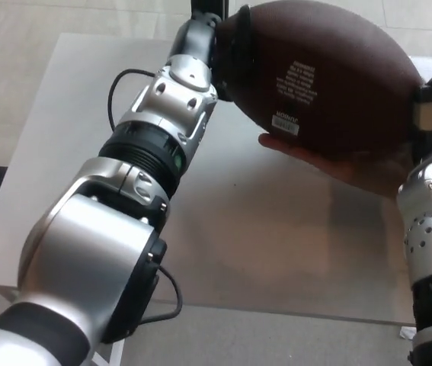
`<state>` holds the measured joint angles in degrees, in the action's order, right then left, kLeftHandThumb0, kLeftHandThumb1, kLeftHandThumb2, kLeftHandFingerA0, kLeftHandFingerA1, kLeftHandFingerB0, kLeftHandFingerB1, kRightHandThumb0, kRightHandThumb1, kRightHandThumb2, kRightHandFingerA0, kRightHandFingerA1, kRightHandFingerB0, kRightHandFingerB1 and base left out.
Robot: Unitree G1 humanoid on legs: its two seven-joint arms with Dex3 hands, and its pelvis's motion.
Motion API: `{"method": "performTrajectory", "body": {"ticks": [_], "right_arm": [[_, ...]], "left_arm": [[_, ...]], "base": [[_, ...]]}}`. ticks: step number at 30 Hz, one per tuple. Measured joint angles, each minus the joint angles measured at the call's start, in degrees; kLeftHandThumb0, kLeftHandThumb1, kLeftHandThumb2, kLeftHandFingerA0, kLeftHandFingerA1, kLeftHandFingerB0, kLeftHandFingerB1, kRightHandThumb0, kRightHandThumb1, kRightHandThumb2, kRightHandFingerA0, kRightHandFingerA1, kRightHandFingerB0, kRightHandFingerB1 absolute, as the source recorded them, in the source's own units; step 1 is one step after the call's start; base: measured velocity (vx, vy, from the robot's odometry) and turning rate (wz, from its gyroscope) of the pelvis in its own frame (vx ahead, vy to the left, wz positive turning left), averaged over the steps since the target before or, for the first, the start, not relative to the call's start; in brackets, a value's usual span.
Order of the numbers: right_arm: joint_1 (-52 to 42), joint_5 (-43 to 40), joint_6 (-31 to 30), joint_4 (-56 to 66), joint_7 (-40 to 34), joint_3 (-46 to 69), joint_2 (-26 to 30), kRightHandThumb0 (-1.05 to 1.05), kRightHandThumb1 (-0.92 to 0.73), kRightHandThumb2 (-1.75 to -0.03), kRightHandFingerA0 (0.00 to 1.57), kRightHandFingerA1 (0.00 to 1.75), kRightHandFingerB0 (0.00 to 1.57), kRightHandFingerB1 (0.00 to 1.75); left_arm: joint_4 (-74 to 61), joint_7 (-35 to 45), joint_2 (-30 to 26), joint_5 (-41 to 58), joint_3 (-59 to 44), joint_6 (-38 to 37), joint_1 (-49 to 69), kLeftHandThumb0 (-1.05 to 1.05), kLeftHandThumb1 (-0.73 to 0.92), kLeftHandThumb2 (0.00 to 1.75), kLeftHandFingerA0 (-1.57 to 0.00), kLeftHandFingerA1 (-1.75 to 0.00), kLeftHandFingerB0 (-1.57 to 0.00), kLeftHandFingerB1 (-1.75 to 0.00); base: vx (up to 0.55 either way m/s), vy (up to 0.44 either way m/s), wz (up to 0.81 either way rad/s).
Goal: The robot uses both its hands to grab the left and right ends of a football kept in the middle of the desk infront of it, lifts it up and places it in the palm of a person
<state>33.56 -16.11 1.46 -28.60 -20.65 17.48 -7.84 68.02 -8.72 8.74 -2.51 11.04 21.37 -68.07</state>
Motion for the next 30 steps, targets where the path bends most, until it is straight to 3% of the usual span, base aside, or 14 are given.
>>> {"method": "performTrajectory", "body": {"ticks": [1, 2, 6, 9, 10, 12, 14, 15, 18, 20, 21, 24, 25, 30], "right_arm": [[0.01, -0.04, 0.09, -0.21, -0.05, 0.29, -0.02, -0.82, -0.76, -1.13, 0.58, 0.61, 0.37, 0.49], [0.05, -0.08, 0.21, -0.47, -0.13, 0.60, -0.05, -0.82, -0.92, -0.70, 0.61, 0.46, 0.45, 0.35], [0.48, -0.13, 0.96, -2.40, -0.39, 1.42, -0.16, -0.77, -0.74, -1.11, 0.49, 0.57, 0.35, 0.49], [0.48, -0.14, 0.88, -2.68, -0.53, 1.80, -0.02, -0.83, -0.92, -0.69, 0.51, 0.40, 0.37, 0.32], [0.47, -0.13, 0.70, -2.68, -0.53, 1.83, 0.11, -0.90, -0.81, -0.82, 0.33, 0.42, 0.24, 0.33], [0.17, 0.00, 0.18, -2.22, -0.40, 1.45, 0.86, -0.83, -0.92, -0.71, 0.31, 0.36, 0.23, 0.28], [-0.02, 0.20, -0.48, -1.76, -0.29, 0.90, 1.64, -0.90, -0.79, -1.14, 0.40, 0.62, 0.10, 0.38], [-0.08, 0.36, -1.08, -1.44, -0.16, 0.45, 2.27, -0.98, -0.80, -1.09, 0.90, 1.40, 0.06, 0.35], [-0.31, 0.63, -3.43, 1.13, 0.96, -1.06, 4.74, -0.93, -0.75, -1.15, 0.09, 0.61, 0.00, 0.20], [-0.71, 0.65, -4.82, 3.16, 2.07, -1.74, 6.39, -1.05, -0.76, -1.22, 0.57, 1.19, 0.00, 0.06], [-0.83, 0.65, -5.76, 4.31, 2.62, -2.05, 7.36, -1.00, -0.78, -1.22, 0.04, 0.13, 0.05, 0.04], [-1.48, 0.49, -7.17, 7.71, 4.98, -2.62, 10.55, -1.03, -0.92, -0.82, 0.00, 0.08, 0.00, 0.14], [-1.71, 0.44, -7.68, 8.89, 5.85, -2.75, 11.47, -1.04, -0.80, -1.27, 0.00, 0.06, 0.01, 0.09], [-4.01, 0.34, -9.30, 14.62, 8.93, -3.10, 15.97, -1.05, -0.80, -1.28, 0.00, 0.07, 0.00, 0.07]], "left_arm": [[0.03, 0.11, 0.05, -0.40, 0.57, 0.05, 0.20, -0.89, 0.79, 1.23, -0.98, -1.38, -0.30, -0.53], [0.03, 0.27, 0.11, -0.86, 1.19, 0.12, 0.48, -0.95, 0.85, 1.29, -1.01, -1.41, -0.25, -0.50], [-0.01, 0.92, 0.21, -2.17, 2.29, 0.32, 1.40, -0.95, 0.92, 0.79, -0.85, -1.57, -0.42, -0.60], [-0.14, 1.06, 0.53, -2.85, 2.35, 0.63, 1.52, -0.80, 0.74, 1.21, -0.74, -1.15, 0.00, -0.43], [-0.26, 1.08, 0.69, -3.00, 2.25, 0.63, 1.58, -0.99, 0.81, 1.18, -0.19, -0.66, -0.09, -0.18], [-0.75, 1.12, 1.00, -3.02, 1.37, 0.69, 1.74, -0.95, 0.79, 1.24, 0.00, -0.50, -0.09, -0.08], [-1.33, 1.19, 1.26, -2.95, 0.30, 0.69, 1.87, -1.02, 0.80, 1.26, 0.00, -0.56, -0.06, 0.00], [-1.83, 1.22, 1.33, -2.85, -0.49, 0.70, 2.04, -1.03, 0.82, 1.26, -0.04, -0.31, 0.00, 0.00], [-3.50, 1.47, 1.76, -2.18, -3.34, 0.69, 2.56, -1.00, 0.78, 1.25, 0.00, -0.62, -0.05, -0.03], [-4.59, 1.81, 2.08, -1.55, -5.04, 0.73, 2.69, -0.97, 0.74, 1.21, -0.03, -0.53, 0.00, -0.06], [-5.40, 2.15, 2.08, -1.24, -5.94, 0.74, 2.68, -1.03, 0.86, 1.29, 0.00, -0.19, 0.00, -0.01], [-9.17, 3.17, 1.40, -0.88, -6.97, 0.74, 2.87, -0.97, 0.92, 0.85, 0.00, -0.20, 0.00, -0.17], [-10.40, 3.61, 1.25, -0.76, -7.26, 0.74, 2.89, -0.94, 0.81, 1.28, -0.03, -0.33, -0.05, -0.08], [-19.52, 5.51, -0.73, 0.49, -10.24, 0.93, 4.95, -0.93, 0.81, 1.24, -0.09, -0.61, 0.00, -0.11]], "base": [[0.00, 0.000, 0.00], [0.00, 0.000, 0.00], [0.00, 0.000, 0.00], [0.00, 0.000, 0.00], [0.00, 0.000, 0.00], [0.00, 0.000, 0.00], [0.00, 0.000, 0.00], [0.00, 0.000, 0.00], [0.00, 0.000, 0.00], [0.00, 0.000, 0.00], [0.00, 0.000, 0.00], [0.00, 0.000, 0.00], [0.00, 0.000, 0.00], [0.00, 0.000, 0.00]]}}
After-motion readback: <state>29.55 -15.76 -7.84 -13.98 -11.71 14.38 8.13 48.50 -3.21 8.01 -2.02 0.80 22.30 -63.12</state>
